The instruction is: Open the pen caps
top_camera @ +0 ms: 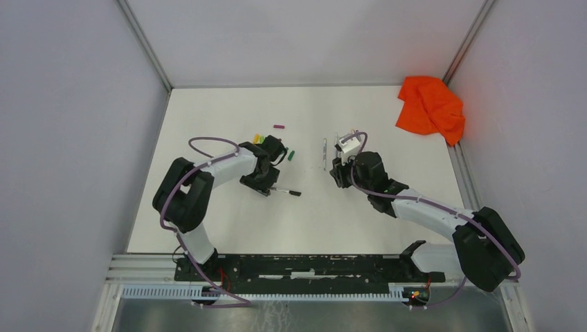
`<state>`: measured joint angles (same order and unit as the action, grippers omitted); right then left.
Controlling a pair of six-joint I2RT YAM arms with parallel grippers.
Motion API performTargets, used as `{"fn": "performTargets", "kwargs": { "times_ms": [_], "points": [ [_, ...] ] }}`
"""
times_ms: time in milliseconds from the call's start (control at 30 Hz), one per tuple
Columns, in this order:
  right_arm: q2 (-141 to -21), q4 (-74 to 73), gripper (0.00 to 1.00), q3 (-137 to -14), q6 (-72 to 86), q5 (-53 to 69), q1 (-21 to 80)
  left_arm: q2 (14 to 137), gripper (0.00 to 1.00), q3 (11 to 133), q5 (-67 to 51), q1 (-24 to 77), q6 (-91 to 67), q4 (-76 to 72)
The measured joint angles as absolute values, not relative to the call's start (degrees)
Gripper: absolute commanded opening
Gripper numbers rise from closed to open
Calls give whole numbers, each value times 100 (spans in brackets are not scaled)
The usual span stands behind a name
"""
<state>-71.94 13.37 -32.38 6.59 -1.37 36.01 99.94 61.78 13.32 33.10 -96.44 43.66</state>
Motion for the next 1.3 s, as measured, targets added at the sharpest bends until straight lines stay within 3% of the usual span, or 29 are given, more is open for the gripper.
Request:
{"fn": "performTargets", "kwargs": {
  "times_ms": [267,433,533,900,1300],
  "points": [
    [-6855,1441,38,-2919,878,-126,3601,10079,52,6200,1074,3142,-9607,4427],
    [-6584,1481,38,-2770,930,-130,3601,10261,26,6326,770,3024,-9262,4578],
    [-6499,1498,38,-2720,939,-130,3601,10359,3,6348,587,2947,-9021,4674],
    [-6390,1553,38,-2609,956,-99,3603,10160,2,6206,447,2943,-8064,4283],
    [-6628,1765,41,-2609,1059,578,3776,8689,2,5509,1623,3551,-6536,1898]
  ]
}}
